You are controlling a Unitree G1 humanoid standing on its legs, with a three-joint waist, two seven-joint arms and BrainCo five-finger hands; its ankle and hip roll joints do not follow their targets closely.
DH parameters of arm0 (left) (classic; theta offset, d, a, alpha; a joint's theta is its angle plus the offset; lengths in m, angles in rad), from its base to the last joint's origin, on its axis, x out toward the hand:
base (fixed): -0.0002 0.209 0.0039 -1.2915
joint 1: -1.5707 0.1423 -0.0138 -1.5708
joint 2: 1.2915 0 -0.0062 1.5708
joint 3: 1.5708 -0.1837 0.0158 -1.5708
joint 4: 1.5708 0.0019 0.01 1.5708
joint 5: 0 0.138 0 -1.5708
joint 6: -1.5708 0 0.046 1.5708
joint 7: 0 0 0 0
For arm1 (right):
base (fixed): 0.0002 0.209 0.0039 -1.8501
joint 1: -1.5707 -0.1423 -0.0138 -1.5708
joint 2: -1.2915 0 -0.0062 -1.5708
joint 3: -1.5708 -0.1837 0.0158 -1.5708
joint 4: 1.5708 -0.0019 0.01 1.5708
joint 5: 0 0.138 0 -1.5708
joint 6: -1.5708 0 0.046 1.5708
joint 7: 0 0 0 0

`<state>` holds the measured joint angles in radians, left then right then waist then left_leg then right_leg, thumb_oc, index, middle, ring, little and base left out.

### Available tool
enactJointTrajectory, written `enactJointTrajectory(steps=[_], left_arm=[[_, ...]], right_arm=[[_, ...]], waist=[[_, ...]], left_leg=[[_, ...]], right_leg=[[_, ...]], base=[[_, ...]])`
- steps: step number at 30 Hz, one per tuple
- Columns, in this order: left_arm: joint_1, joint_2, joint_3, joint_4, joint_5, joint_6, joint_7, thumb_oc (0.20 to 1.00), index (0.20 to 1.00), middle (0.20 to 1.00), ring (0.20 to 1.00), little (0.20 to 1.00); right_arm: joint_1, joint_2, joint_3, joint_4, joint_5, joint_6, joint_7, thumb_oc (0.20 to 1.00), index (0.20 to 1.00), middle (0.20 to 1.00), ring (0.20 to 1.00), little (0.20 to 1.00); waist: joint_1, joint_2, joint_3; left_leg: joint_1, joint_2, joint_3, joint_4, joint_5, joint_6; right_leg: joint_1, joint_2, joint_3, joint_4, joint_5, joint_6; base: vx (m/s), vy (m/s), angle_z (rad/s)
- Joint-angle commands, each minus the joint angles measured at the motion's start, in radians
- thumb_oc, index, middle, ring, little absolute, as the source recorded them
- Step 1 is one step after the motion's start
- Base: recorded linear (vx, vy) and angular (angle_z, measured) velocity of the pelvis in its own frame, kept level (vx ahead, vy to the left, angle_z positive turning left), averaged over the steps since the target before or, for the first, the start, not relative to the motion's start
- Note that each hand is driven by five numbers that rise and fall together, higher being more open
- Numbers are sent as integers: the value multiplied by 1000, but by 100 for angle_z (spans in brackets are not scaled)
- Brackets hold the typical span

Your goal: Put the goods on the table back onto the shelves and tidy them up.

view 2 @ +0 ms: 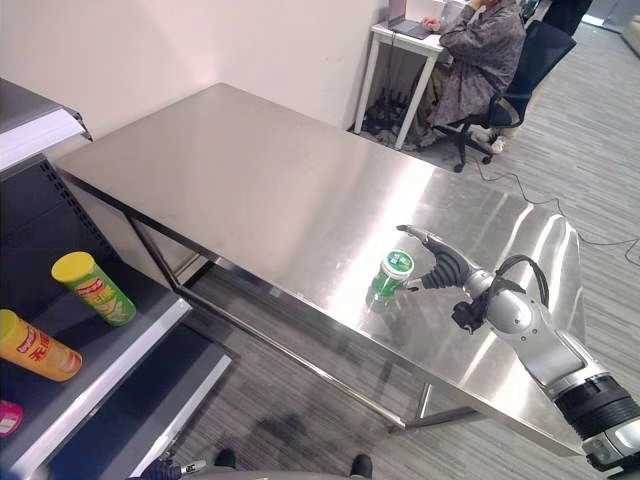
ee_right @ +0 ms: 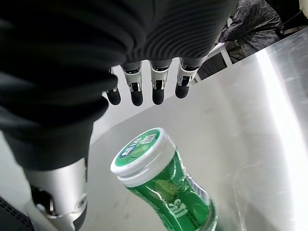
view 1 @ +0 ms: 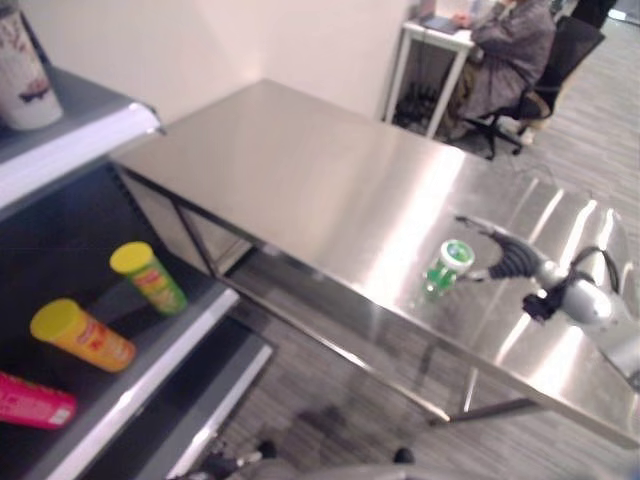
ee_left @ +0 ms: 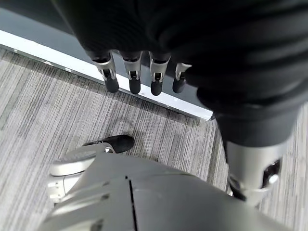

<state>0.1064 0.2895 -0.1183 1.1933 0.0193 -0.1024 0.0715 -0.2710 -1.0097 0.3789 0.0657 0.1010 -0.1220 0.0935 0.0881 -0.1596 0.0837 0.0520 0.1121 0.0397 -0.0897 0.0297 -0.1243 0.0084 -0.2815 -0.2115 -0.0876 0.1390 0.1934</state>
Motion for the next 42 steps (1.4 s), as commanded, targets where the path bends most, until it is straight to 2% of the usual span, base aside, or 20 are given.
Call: enactJointTrajectory(steps=[1, 11, 15, 32, 33, 34, 35, 36, 37, 42], left_arm=[[-28, 8, -28, 19, -20, -9, 1, 1000, 1000, 1000, 1000, 1000], [-29, 9, -31, 8, -25, -10, 6, 1000, 1000, 1000, 1000, 1000], [-30, 8, -38, 4, -22, -9, 12, 1000, 1000, 1000, 1000, 1000], [-33, 14, -42, -6, -20, -7, 27, 1000, 1000, 1000, 1000, 1000], [-34, 14, -42, -6, -20, -7, 27, 1000, 1000, 1000, 1000, 1000], [-34, 14, -42, -5, -20, -7, 28, 1000, 1000, 1000, 1000, 1000], [-34, 14, -44, -5, -19, -6, 27, 1000, 1000, 1000, 1000, 1000], [-34, 14, -45, -6, -19, -6, 27, 1000, 1000, 1000, 1000, 1000], [-35, 15, -46, -7, -18, -7, 27, 1000, 1000, 1000, 1000, 1000], [-34, 16, -45, -8, -19, -7, 26, 1000, 1000, 1000, 1000, 1000]], right_arm=[[-137, -6, 35, 16, 22, -22, -15, 1000, 1000, 1000, 1000, 1000], [-137, -13, 65, 45, -18, -13, -8, 1000, 1000, 1000, 1000, 1000], [-145, 0, 71, 89, -67, -5, -31, 1000, 1000, 1000, 1000, 1000], [-168, 63, 88, 120, -86, 0, -52, 1000, 1000, 1000, 1000, 1000], [-170, 64, 89, 123, -86, -1, -52, 944, 944, 944, 944, 944], [-171, 65, 89, 125, -85, -1, -53, 831, 831, 831, 831, 831], [-174, 65, 92, 126, -84, -1, -52, 360, 360, 360, 360, 360], [-179, 65, 96, 129, -84, -1, -51, 360, 360, 360, 360, 360], [-184, 66, 100, 130, -83, -1, -49, 200, 200, 200, 200, 200], [-185, 62, 112, 133, -84, 1, -39, 200, 200, 200, 200, 200]], waist=[[50, 4, 32], [54, 1, 42], [55, 4, 45], [71, -5, 52], [72, -5, 53], [73, -6, 52], [74, -6, 52], [75, -7, 53], [75, -8, 53], [77, -10, 53]], left_leg=[[-6, 15, -19, 2, -103, 24], [-15, 15, -28, 2, -101, 24], [-17, 15, -31, 2, -100, 24], [-25, 9, -43, 2, -100, 29], [-26, 9, -44, 2, -99, 29], [-26, 9, -44, 2, -100, 29], [-26, 9, -45, 2, -100, 29], [-26, 9, -44, 2, -99, 28], [-26, 9, -44, 2, -99, 28], [-25, 11, -47, 2, -100, 27]], right_leg=[[-16, -112, 19, 53, 59, 68], [-16, -112, 9, 52, 52, 68], [-15, -113, 3, 50, 50, 68], [-12, -117, -7, 49, 54, 68], [-12, -117, -8, 50, 54, 68], [-11, -117, -9, 50, 55, 68], [-11, -118, -10, 50, 56, 68], [-10, -118, -11, 51, 57, 68], [-10, -118, -11, 51, 57, 68], [-7, -118, -12, 50, 54, 68]], base=[[10, -1, 5], [3, -4, 4], [0, 0, 0], [0, 1, 1], [0, 0, 0], [0, 0, 0], [0, 0, 0], [0, 0, 0], [0, 0, 0], [1, -4, 3]])
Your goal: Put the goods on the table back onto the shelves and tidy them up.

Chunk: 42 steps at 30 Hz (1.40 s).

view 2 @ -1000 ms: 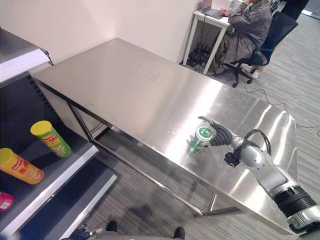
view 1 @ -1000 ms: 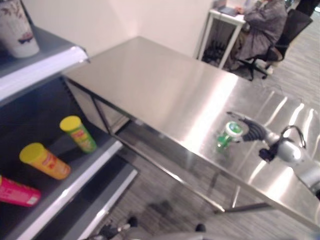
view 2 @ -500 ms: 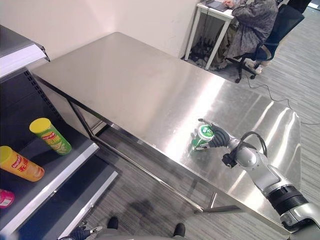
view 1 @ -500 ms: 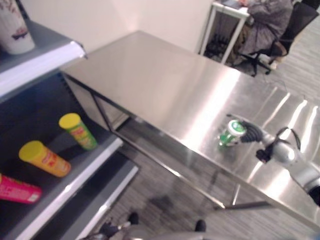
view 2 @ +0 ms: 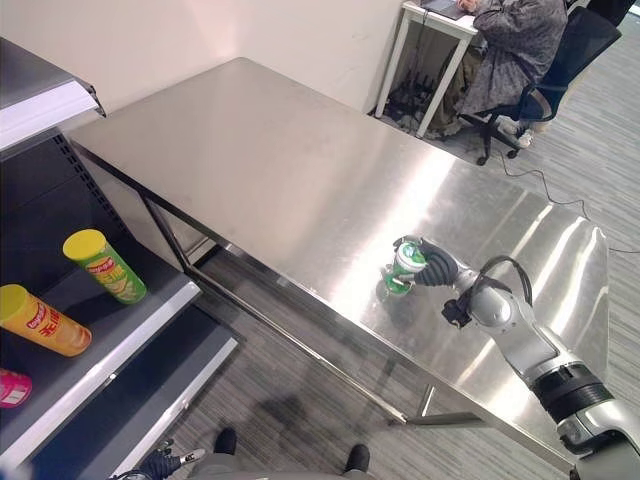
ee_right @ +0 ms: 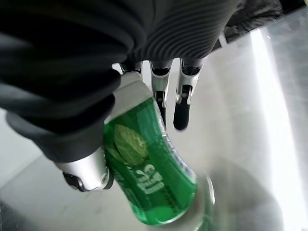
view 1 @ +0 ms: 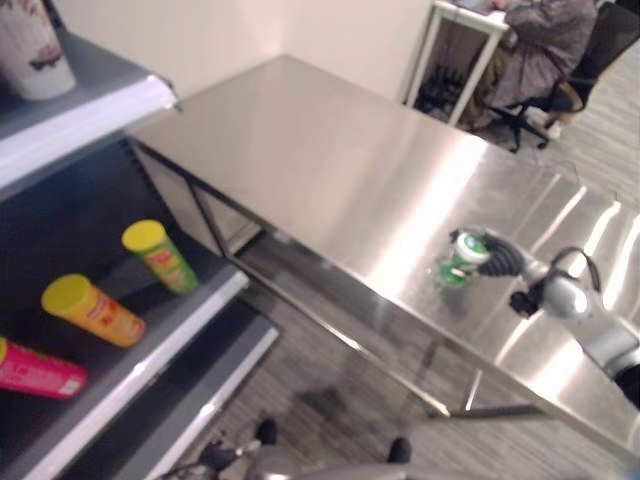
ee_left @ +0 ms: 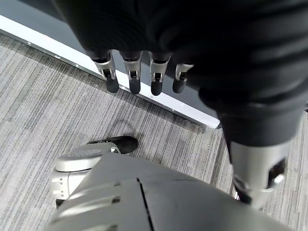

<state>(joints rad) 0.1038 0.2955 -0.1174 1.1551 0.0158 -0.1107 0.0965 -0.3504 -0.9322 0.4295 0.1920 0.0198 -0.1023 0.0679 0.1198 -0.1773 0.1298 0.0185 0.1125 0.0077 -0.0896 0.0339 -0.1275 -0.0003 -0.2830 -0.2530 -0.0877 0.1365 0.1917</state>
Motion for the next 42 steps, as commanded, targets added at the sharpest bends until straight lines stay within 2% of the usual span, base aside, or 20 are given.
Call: enactJointTrajectory(steps=[1, 12, 17, 20, 27, 28, 29, 32, 33, 36, 37, 39, 40, 41, 42], left_arm=[[-31, 9, -46, 30, -16, 1, 1, 1000, 1000, 1000, 1000, 1000], [-28, 9, -40, 32, -9, 2, 7, 1000, 1000, 1000, 1000, 1000], [-22, 18, -21, 37, 14, 10, 19, 1000, 1000, 1000, 1000, 1000], [-16, 25, -2, 40, 39, 18, 32, 1000, 1000, 1000, 1000, 1000], [7, 32, 34, 46, 96, 28, 51, 1000, 1000, 1000, 1000, 1000], [7, 32, 33, 46, 96, 28, 51, 1000, 1000, 1000, 1000, 1000], [19, 33, 47, 42, 87, 26, 54, 1000, 1000, 1000, 1000, 1000], [50, 18, 106, 45, 19, 24, 68, 1000, 1000, 1000, 1000, 1000], [65, 1, 169, 53, -75, 23, 92, 1000, 1000, 1000, 1000, 1000], [73, -7, 200, 60, -112, 21, 106, 1000, 1000, 1000, 1000, 1000], [95, -23, 249, 68, -166, 22, 129, 1000, 1000, 1000, 1000, 1000], [94, -31, 265, 73, -193, 18, 144, 1000, 1000, 1000, 1000, 1000], [79, -32, 263, 100, -180, 28, 152, 1000, 1000, 1000, 1000, 1000], [79, -32, 263, 100, -180, 28, 152, 1000, 1000, 1000, 1000, 1000], [94, -47, 305, 120, -203, 36, 149, 1000, 1000, 1000, 1000, 1000]], right_arm=[[-106, -16, 65, 7, -6, -19, -12, 200, 200, 200, 200, 200], [-66, -18, 13, -5, -24, -15, -33, 200, 200, 200, 200, 200], [28, -12, -111, -61, -43, -10, -76, 200, 200, 200, 200, 200], [102, -11, -234, -128, -43, -16, -123, 200, 200, 200, 200, 200], [261, 2, -552, -369, -93, -56, -221, 200, 200, 200, 200, 200], [262, 2, -553, -370, -93, -56, -220, 200, 200, 200, 200, 200], [269, 20, -590, -410, -82, -68, -232, 200, 200, 200, 200, 200], [249, 41, -586, -477, -67, -91, -239, 200, 200, 200, 200, 200], [197, 63, -550, -527, -36, -113, -256, 200, 200, 200, 200, 200], [165, 73, -519, -541, -24, -123, -266, 200, 200, 200, 200, 200], [121, 111, -465, -557, -19, -130, -286, 200, 200, 200, 200, 200], [78, 138, -419, -553, -32, -129, -311, 200, 200, 200, 200, 200], [80, 158, -415, -543, -56, -120, -319, 200, 200, 200, 200, 200], [80, 158, -414, -543, -56, -120, -319, 200, 200, 200, 200, 200], [115, 175, -405, -533, -84, -104, -315, 200, 200, 200, 200, 200]], waist=[[45, 8, 7], [35, 15, 3], [23, 26, -10], [8, 39, -20], [-33, 87, -33], [-32, 87, -33], [-36, 102, -33], [-28, 125, -28], [-4, 145, 10], [6, 154, 23], [36, 163, 35], [65, 173, 45], [74, 163, 46], [73, 163, 45], [89, 138, 33]], left_leg=[[9, 11, -15, 2, -105, 30], [15, 13, -11, 2, -108, 29], [22, 16, -9, 2, -112, 29], [27, 17, -10, 2, -112, 29], [32, 40, -25, 2, -98, 25], [32, 40, -25, 2, -98, 25], [30, 54, -31, 2, -87, 20], [26, 88, -40, 2, -66, 4], [-10, 125, -62, 12, -31, -10], [-34, 141, -74, 14, -6, -19], [-82, 180, -106, 2, 81, -55], [-155, 177, -135, 2, 208, -77], [-203, 168, -105, 2, 272, -83], [-204, 168, -106, 2, 272, -83], [-211, 154, -24, 2, 302, -96]], right_leg=[[2, -116, 29, 50, 55, 70], [7, -115, 29, 46, 48, 70], [9, -113, 36, 48, 40, 70], [10, -113, 42, 61, 26, 70], [-10, -94, 75, 161, -47, 61], [-10, -94, 75, 161, -47, 61], [-20, -77, 89, 186, -81, 51], [-30, -39, 97, 209, -149, 29], [-70, -7, 97, 250, -194, 4], [-98, 7, 94, 276, -212, -12], [-109, 51, 66, 262, -240, -41], [-108, 68, 20, 237, -233, -54], [-93, 60, -26, 198, -219, -53], [-93, 61, -27, 197, -218, -53], [-63, 44, -97, 114, -171, -45]], base=[[0, -3, 3], [0, 0, 0], [0, 0, 0], [13, -26, -3], [23, -92, 1], [-15, -159, 2], [-14, -186, 0], [-58, -302, 0], [-139, -282, -8], [-143, -263, -8], [-172, -353, 9], [-257, -317, 26], [-190, -143, 33], [-247, -172, 43], [-229, -154, 66]])
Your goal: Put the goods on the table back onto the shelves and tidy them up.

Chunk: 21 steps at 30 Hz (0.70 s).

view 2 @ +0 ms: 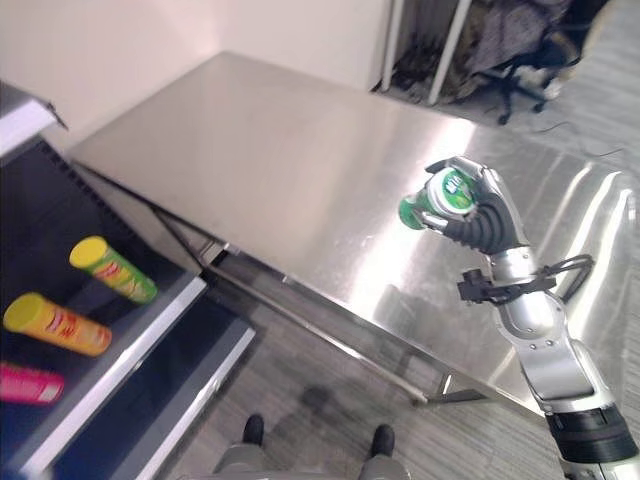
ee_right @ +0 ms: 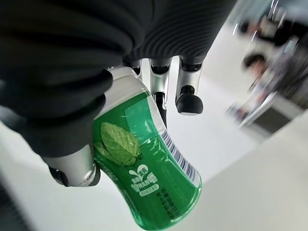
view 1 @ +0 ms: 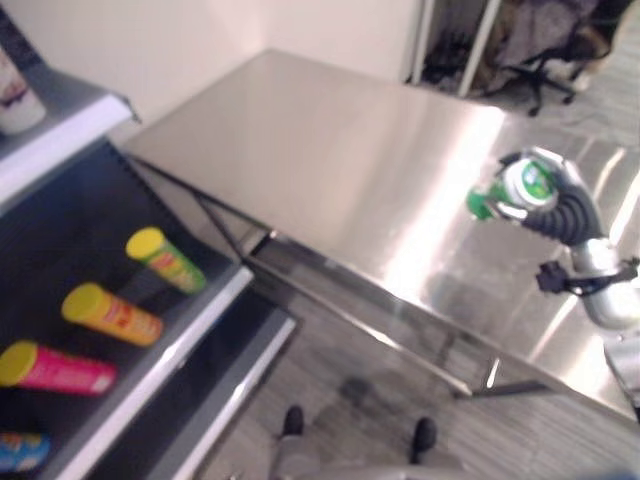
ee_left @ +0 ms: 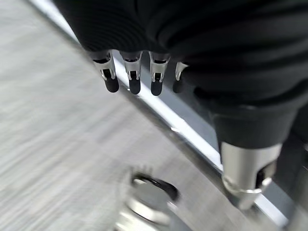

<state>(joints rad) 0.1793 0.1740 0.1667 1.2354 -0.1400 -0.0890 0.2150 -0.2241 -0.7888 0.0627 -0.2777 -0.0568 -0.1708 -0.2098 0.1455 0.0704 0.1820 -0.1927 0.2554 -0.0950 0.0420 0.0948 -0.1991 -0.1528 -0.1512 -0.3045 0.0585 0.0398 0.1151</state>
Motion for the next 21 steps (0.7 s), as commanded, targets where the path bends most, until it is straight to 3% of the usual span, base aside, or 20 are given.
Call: enactJointTrajectory(steps=[1, 4, 5, 6, 9, 11, 12, 13, 14, 16, 18, 20, 21], left_arm=[[25, 60, 54, 65, -67, 15, 29, 1000, 1000, 1000, 1000, 1000], [41, 32, 126, 100, -87, 19, 11, 1000, 1000, 1000, 1000, 1000], [41, 31, 127, 100, -86, 18, 11, 1000, 1000, 1000, 1000, 1000], [41, 33, 94, 95, -11, 23, 3, 1000, 1000, 1000, 1000, 1000], [33, 38, 31, 60, 79, 27, -15, 1000, 1000, 1000, 1000, 1000], [14, 41, -22, 26, 119, 27, -25, 1000, 1000, 1000, 1000, 1000], [-20, 52, -135, -32, 197, 20, -42, 1000, 1000, 1000, 1000, 1000], [-20, 51, -140, -34, 198, 22, -42, 1000, 1000, 1000, 1000, 1000], [-26, 54, -183, -77, 220, 18, -58, 1000, 1000, 1000, 1000, 1000], [-34, 63, -252, -137, 255, 15, -63, 1000, 1000, 1000, 1000, 1000], [-39, 59, -275, -132, 281, 16, -68, 1000, 1000, 1000, 1000, 1000], [-43, 58, -279, -110, 296, 20, -67, 1000, 1000, 1000, 1000, 1000], [-40, 50, -250, -88, 257, 25, -61, 1000, 1000, 1000, 1000, 1000]], right_arm=[[6, 36, -30, -60, -9, -37, -29, 200, 200, 200, 200, 200], [59, 38, -31, -54, -13, -36, 9, 200, 200, 200, 200, 200], [60, 38, -31, -55, -13, -36, 9, 200, 200, 200, 200, 200], [89, 39, -48, -49, -7, -39, 27, 200, 200, 200, 200, 200], [125, 37, -68, -37, -8, -35, 56, 200, 200, 200, 200, 200], [164, 35, -94, -32, 10, -33, 73, 200, 200, 200, 200, 200], [186, 27, -132, -28, 21, -32, 61, 200, 200, 200, 200, 200], [191, 25, -139, -28, 21, -33, 61, 200, 200, 200, 200, 200], [205, 29, -157, -24, 20, -26, 53, 200, 200, 200, 200, 200], [252, 54, -176, -8, 12, -20, 37, 200, 200, 200, 200, 200], [275, 92, -175, 6, 6, -3, 43, 200, 200, 200, 200, 200], [279, 108, -164, 23, 7, -1, 50, 200, 200, 200, 200, 200], [285, 141, -161, 43, 10, 5, 47, 200, 200, 200, 200, 200]], waist=[[65, -120, -28], [43, -121, -64], [45, -119, -61], [16, -105, -91], [-34, -63, -124], [-73, -38, -129], [-114, -28, -116], [-113, -27, -115], [-133, -23, -108], [-155, -18, -86], [-158, -34, -70], [-154, -46, -62], [-166, -70, -49]], left_leg=[[41, 14, 118, -122, 229, -21], [178, 50, 267, -26, 168, -2], [183, 52, 270, -24, 165, -3], [278, 73, 351, 10, 145, 8], [387, 54, 340, 6, 110, 1], [417, 3, 304, -21, 26, 17], [407, -4, 375, -52, -59, 42], [407, -7, 370, -53, -60, 44], [408, -21, 391, -85, -100, 53], [407, -87, 377, -129, -212, 87], [402, -144, 353, -129, -250, 119], [398, -161, 349, -129, -254, 123], [384, -172, 321, -129, -251, 124]], right_leg=[[100, -92, -68, -68, -48, 35], [117, -79, -136, -143, 1, 37], [120, -77, -134, -143, 0, 37], [106, -71, -181, -141, 11, 34], [70, -75, -243, -103, 19, 38], [22, -94, -277, -48, 22, 33], [-4, -161, -340, 3, 35, 43], [-3, -166, -344, 7, 34, 46], [-11, -191, -349, 29, 53, 51], [-44, -261, -337, 84, 92, 89], [-51, -301, -306, 89, 144, 118], [-50, -304, -289, 64, 162, 125], [-56, -270, -181, 4, 179, 132]], base=[[-303, -202, 73], [-288, -131, 57], [-346, -92, 9], [-278, -50, 7], [-362, 39, 80], [-492, 183, 121], [-462, 204, 166], [-444, 251, 187], [-254, 244, 157], [-380, 406, 135], [-325, 328, 68], [-288, 130, 36], [-331, 55, 24]])
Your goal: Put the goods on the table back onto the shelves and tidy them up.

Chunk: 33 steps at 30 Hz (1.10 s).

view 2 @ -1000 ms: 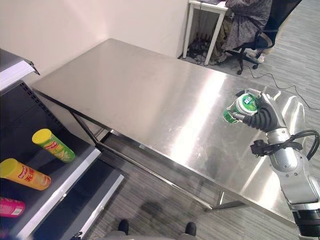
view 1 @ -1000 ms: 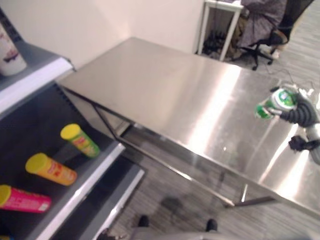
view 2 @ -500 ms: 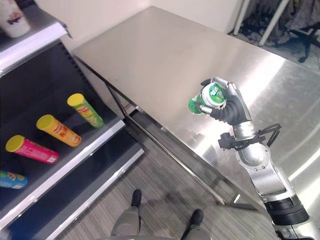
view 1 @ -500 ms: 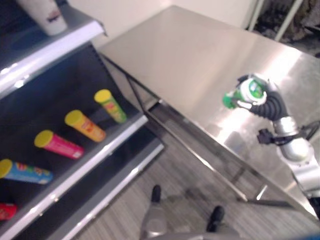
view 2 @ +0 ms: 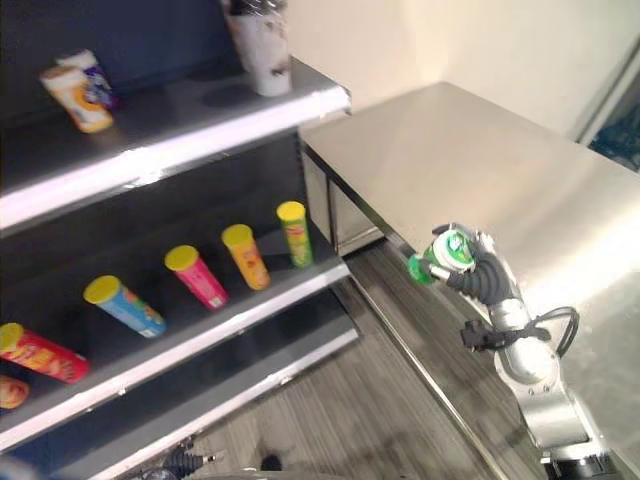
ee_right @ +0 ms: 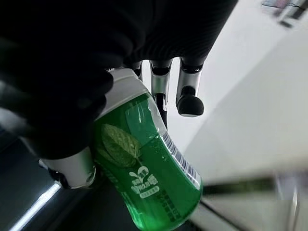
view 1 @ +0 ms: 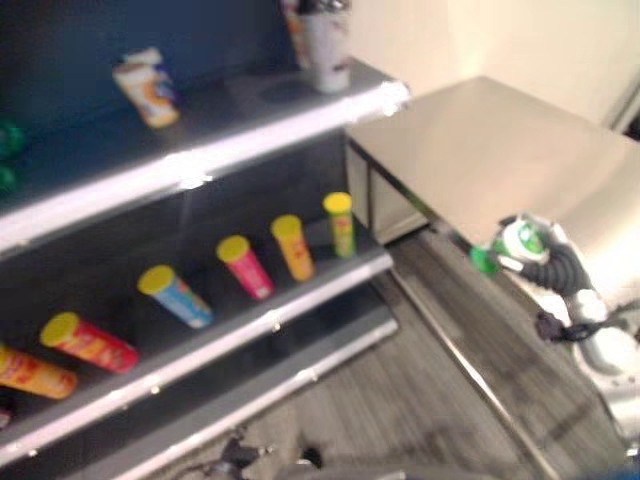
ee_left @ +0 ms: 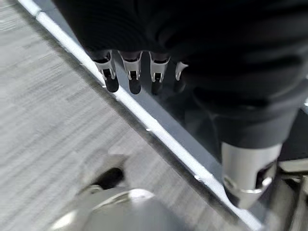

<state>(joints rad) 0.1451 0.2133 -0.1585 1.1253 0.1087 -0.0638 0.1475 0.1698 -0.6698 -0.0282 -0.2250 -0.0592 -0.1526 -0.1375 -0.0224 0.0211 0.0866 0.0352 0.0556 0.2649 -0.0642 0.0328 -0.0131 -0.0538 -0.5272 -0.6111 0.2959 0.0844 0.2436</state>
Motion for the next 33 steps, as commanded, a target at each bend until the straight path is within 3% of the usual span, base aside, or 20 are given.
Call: enactJointTrajectory(steps=[1, 3, 5, 8, 9, 11, 13, 15, 20, 25, 28, 29, 31, 33], left_arm=[[-2, 6, 102, 32, -26, -2, 9, 1000, 1000, 1000, 1000, 1000], [-3, -8, 144, 82, -99, 0, 12, 1000, 1000, 1000, 1000, 1000], [-5, -7, 152, 130, -109, 6, 10, 1000, 1000, 1000, 1000, 1000], [4, -11, 154, 169, -96, 11, -14, 1000, 1000, 1000, 1000, 1000], [4, -11, 154, 169, -96, 11, -14, 1000, 1000, 1000, 1000, 1000], [0, -13, 146, 179, -77, 11, -27, 1000, 1000, 1000, 1000, 1000], [-6, -12, 137, 171, -71, 9, -33, 1000, 1000, 1000, 1000, 1000], [-21, -12, 94, 159, -18, -6, -36, 1000, 1000, 1000, 1000, 1000], [-23, -10, 53, 148, 30, -10, -42, 1000, 1000, 1000, 1000, 1000], [-58, -2, 8, 98, 42, -20, -25, 1000, 1000, 1000, 1000, 1000], [-72, -1, -19, 87, 43, -22, -24, 1000, 1000, 1000, 1000, 1000], [-73, -2, -18, 87, 43, -22, -24, 1000, 1000, 1000, 1000, 1000], [-85, 4, -34, 96, 36, -18, -18, 1000, 1000, 1000, 1000, 1000], [-77, 2, -44, 101, 40, -15, -19, 1000, 1000, 1000, 1000, 1000]], right_arm=[[-99, 35, -80, -9, 9, -11, -31, 200, 200, 200, 200, 200], [-47, 58, -133, -18, -7, -6, -46, 200, 200, 200, 200, 200], [-5, 80, -181, -43, -5, -13, -51, 200, 200, 200, 200, 200], [10, 77, -191, -67, -4, -29, -32, 200, 200, 200, 200, 200], [10, 77, -191, -67, -4, -29, -32, 200, 200, 200, 200, 200], [16, 72, -181, -86, 36, -61, -11, 200, 200, 200, 200, 200], [16, 68, -180, -92, 53, -70, -5, 200, 200, 200, 200, 200], [11, 64, -176, -112, 61, -81, 2, 200, 200, 200, 200, 200], [-3, 38, -158, -214, 97, -118, 47, 200, 200, 200, 200, 200], [-112, -19, -109, -306, 153, -153, 58, 200, 200, 200, 200, 200], [-205, -77, -91, -340, 169, -159, 47, 200, 200, 200, 200, 200], [-207, -78, -90, -339, 170, -159, 47, 200, 200, 200, 200, 200], [-292, -118, -79, -360, 187, -164, 30, 200, 200, 200, 200, 200], [-340, -146, -68, -345, 160, -152, 7, 200, 200, 200, 200, 200]], waist=[[-6, -38, 58], [-34, -48, 71], [-54, -51, 80], [-68, -53, 70], [-69, -53, 70], [-72, -65, 61], [-77, -71, 57], [-81, -81, 49], [-96, -65, 19], [-91, -82, 29], [-78, -99, 31], [-78, -99, 30], [-65, -92, 21], [-63, -80, 17]], left_leg=[[143, 12, -55, -23, -170, -56], [138, -22, -155, -23, -167, -34], [145, -57, -240, -23, -160, -10], [142, -79, -291, -23, -143, 11], [142, -79, -291, -23, -143, 11], [138, -86, -301, -23, -133, 20], [134, -97, -313, -23, -130, 24], [126, -113, -330, -23, -131, 25], [144, -82, -302, 0, -170, 16], [24, -67, -231, 215, -205, -21], [-42, 2, -203, 205, -169, -27], [-41, 2, -202, 201, -168, -28], [-78, 54, -229, 110, -70, -50], [-63, 67, -206, 58, -57, -55]], right_leg=[[-175, 131, 218, -261, 149, -5], [-179, 230, 464, -258, 113, -18], [-152, 320, 590, -220, 58, -47], [-123, 403, 600, -167, 7, -81], [-122, 403, 599, -166, 6, -81], [-134, 480, 576, -137, -21, -98], [-146, 526, 583, -121, -29, -103], [-98, 532, 599, -166, -47, -122], [-60, 553, 629, -217, -54, -143], [2, 518, 624, -292, -50, -152], [28, 480, 630, -312, -53, -143], [28, 480, 631, -313, -53, -144], [32, 466, 636, -314, -66, -139], [27, 465, 632, -305, -83, -140]], base=[[-359, 92, 35], [-105, 155, 88], [-10, 184, 188], [13, 103, 188], [41, 62, 82], [53, 41, 7], [74, 32, -5], [106, 2, 3], [191, -27, 0], [69, 6, -6], [35, 84, 5], [72, 142, 9], [70, 189, -1], [68, 187, 1]])
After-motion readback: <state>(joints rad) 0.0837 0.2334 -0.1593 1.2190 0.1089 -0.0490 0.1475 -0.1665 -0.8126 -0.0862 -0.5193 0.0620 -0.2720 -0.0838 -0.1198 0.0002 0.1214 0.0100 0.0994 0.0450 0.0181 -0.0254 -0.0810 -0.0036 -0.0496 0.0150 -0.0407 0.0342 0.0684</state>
